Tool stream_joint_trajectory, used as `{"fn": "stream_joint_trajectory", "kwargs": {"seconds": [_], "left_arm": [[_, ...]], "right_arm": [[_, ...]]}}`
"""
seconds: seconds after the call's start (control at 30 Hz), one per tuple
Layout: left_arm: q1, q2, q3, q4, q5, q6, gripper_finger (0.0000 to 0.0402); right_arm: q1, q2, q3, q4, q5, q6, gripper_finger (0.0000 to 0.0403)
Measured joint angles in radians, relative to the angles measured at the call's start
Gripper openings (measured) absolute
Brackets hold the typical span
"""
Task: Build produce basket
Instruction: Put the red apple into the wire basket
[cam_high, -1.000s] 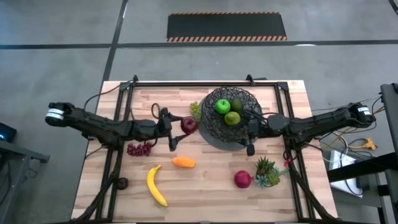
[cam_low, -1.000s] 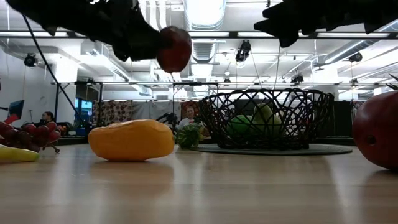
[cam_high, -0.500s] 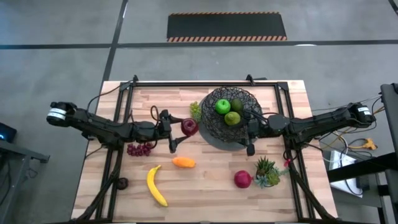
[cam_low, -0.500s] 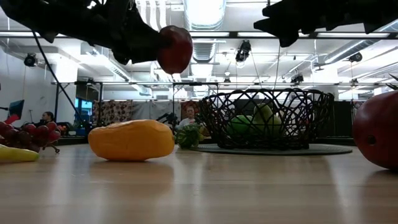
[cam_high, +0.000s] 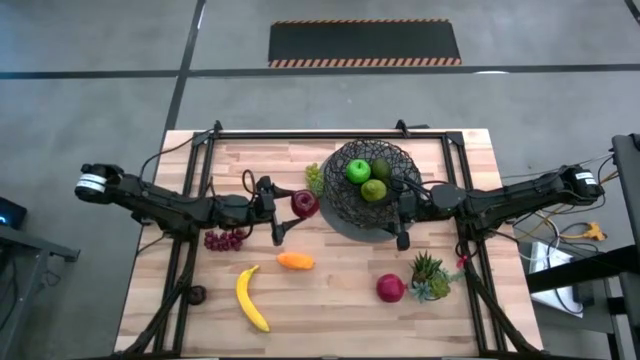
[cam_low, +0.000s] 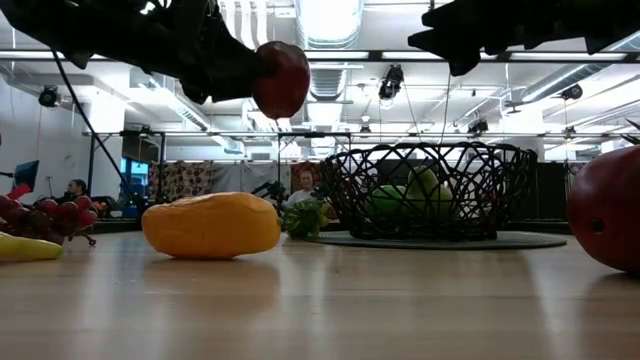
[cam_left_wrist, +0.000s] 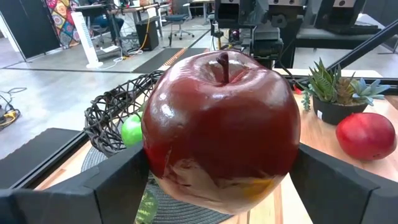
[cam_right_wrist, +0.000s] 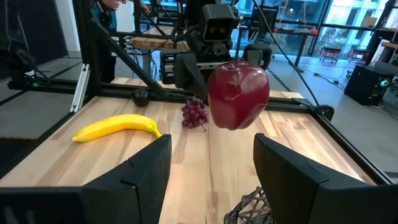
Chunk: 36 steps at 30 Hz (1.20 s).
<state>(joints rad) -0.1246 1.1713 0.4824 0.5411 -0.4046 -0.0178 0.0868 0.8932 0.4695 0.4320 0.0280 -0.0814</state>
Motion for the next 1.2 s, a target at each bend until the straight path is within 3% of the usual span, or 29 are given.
{"fn": "stream_joint_trajectory", "kwargs": {"seconds": [0.33,0.47,0.83,1.2], "left_arm": [[0.000,0.000,0.000,0.000,0.000,-0.001,0.0334],[-0.006,0.004,0.000,0.002,0.003,-0.001,0.0334],[-0.022,0.162,0.011,0.135,0.007,-0.003,0.0334],[-0.022,0.259,0.064,0.132,0.008,-0.002,0.0334]], "right_arm": [[0.000,0.000,-0.007,0.000,0.000,0.003,0.0215],[0.000,0.020,-0.007,0.014,0.000,0.076,0.0215],[0.000,0.249,0.009,0.362,0.051,0.025,0.0215],[0.000,0.389,0.181,0.321,0.052,-0.010,0.0215]]}}
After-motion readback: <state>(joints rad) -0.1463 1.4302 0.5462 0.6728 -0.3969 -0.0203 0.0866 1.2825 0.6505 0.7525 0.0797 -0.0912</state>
